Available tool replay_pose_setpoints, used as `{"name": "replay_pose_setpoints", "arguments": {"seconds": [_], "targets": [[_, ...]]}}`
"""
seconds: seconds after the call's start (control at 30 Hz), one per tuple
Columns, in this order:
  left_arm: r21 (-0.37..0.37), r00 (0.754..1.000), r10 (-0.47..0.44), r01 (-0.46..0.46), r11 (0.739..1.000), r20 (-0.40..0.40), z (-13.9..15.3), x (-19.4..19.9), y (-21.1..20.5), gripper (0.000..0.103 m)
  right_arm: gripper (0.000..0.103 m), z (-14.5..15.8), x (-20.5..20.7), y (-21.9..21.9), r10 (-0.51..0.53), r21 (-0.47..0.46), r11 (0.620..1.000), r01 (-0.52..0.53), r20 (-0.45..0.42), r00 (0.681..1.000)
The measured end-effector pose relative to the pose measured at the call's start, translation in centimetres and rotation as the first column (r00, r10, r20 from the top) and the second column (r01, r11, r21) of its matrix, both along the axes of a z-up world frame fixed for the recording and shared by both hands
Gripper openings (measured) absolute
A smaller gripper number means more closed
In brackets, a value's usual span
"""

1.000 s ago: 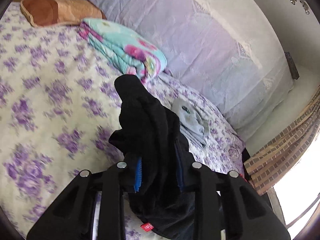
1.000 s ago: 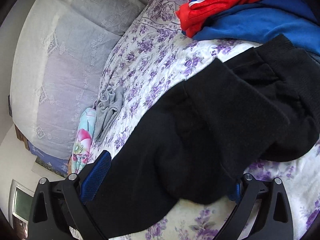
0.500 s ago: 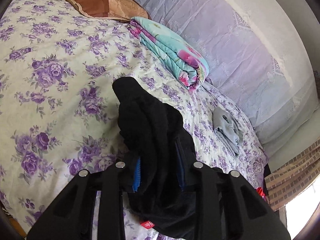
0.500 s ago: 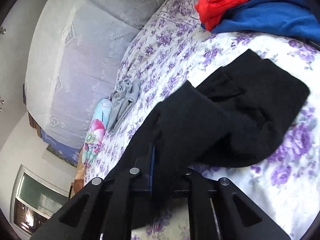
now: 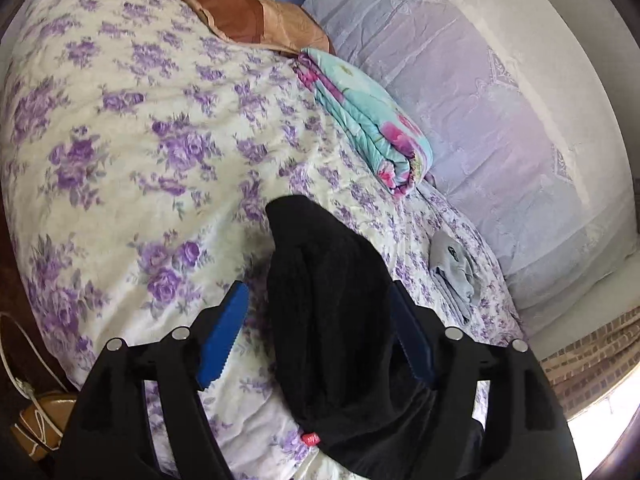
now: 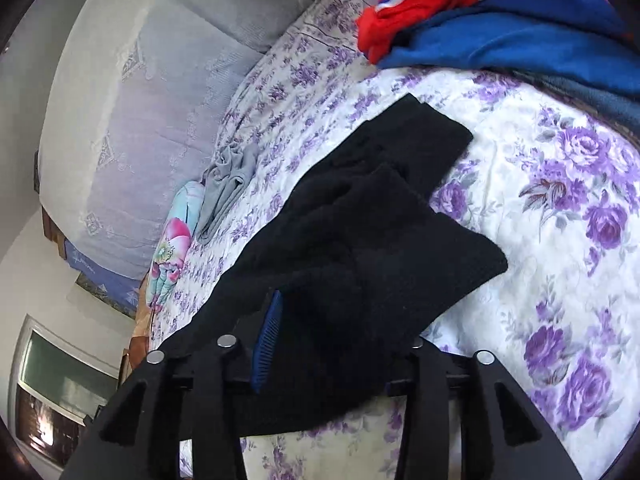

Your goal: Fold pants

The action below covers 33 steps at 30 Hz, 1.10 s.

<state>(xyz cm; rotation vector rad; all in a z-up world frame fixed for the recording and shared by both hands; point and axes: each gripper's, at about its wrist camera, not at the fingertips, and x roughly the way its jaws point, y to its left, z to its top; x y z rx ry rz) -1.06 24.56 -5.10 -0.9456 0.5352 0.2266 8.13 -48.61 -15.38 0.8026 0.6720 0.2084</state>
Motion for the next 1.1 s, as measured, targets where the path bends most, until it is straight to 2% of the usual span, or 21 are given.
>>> {"name": "replay_pose_setpoints", "arguments": {"seconds": [0.03, 0.2, 0.27, 0.3, 0.33, 0.4, 0.5, 0.57, 0.87, 1.1], "targets": [[0.003, 1.0, -0.01, 0.01, 1.0, -0.005, 0.0, -0.2, 0.0, 0.069, 0.053, 0.3, -0.4, 0.4, 0.015, -0.007, 1.0, -0.015, 0.011, 1.0], [0.046, 0.996, -0.093, 0.093, 0.995, -0.009, 1.0, -0.3, -1.3, 0.069, 0.052, 0.3, -2.4, 1.5, 0.085, -0.028, 0.996, -0.084, 0.007, 0.996], [0.038, 0.993, -0.11, 0.112, 0.993, -0.032, 0.3, 0.5, -1.5, 0.069, 0.044, 0.0, -2.8, 1.6, 0.086, -0.011, 0.996, -0.086, 0.016, 0.996], [0.019, 0.992, -0.12, 0.121, 0.992, -0.043, -0.3, 0.9, -1.6, 0.069, 0.034, -0.1, -2.6, 1.5, 0.086, 0.005, 0.996, -0.086, 0.017, 0.996], [-0.002, 0.989, -0.137, 0.137, 0.991, -0.049, -1.0, 1.3, -1.7, 0.064, 0.023, -0.2, -2.4, 1.5, 0.09, 0.021, 0.996, -0.091, 0.02, 0.996], [-0.016, 0.984, -0.167, 0.166, 0.986, -0.06, -1.7, 1.9, -2.1, 0.055, 0.011, -0.2, -2.2, 1.6, 0.096, 0.023, 0.995, -0.096, 0.026, 0.995], [0.025, 0.982, -0.179, 0.181, 0.983, -0.059, -1.3, 2.0, -2.7, 0.035, 0.006, 0.2, -2.4, 1.9, 0.085, 0.009, 0.996, -0.086, 0.055, 0.995], [0.041, 0.981, -0.191, 0.193, 0.98, -0.038, -0.6, 1.8, -2.9, 0.014, 0.005, 0.8, -2.5, 1.8, 0.077, 0.01, 0.997, -0.078, 0.073, 0.994], [0.069, 0.968, -0.239, 0.233, 0.97, 0.078, 3.3, 0.9, -4.2, 0.01, 0.005, 3.9, -3.7, 0.9, 0.074, 0.039, 0.996, -0.081, 0.158, 0.985], [0.149, 0.956, -0.253, 0.232, 0.961, 0.145, 7.4, 2.0, -4.6, 0.009, 0.005, 5.4, -3.1, 0.3, 0.061, 0.069, 0.995, -0.076, 0.193, 0.979]]}}
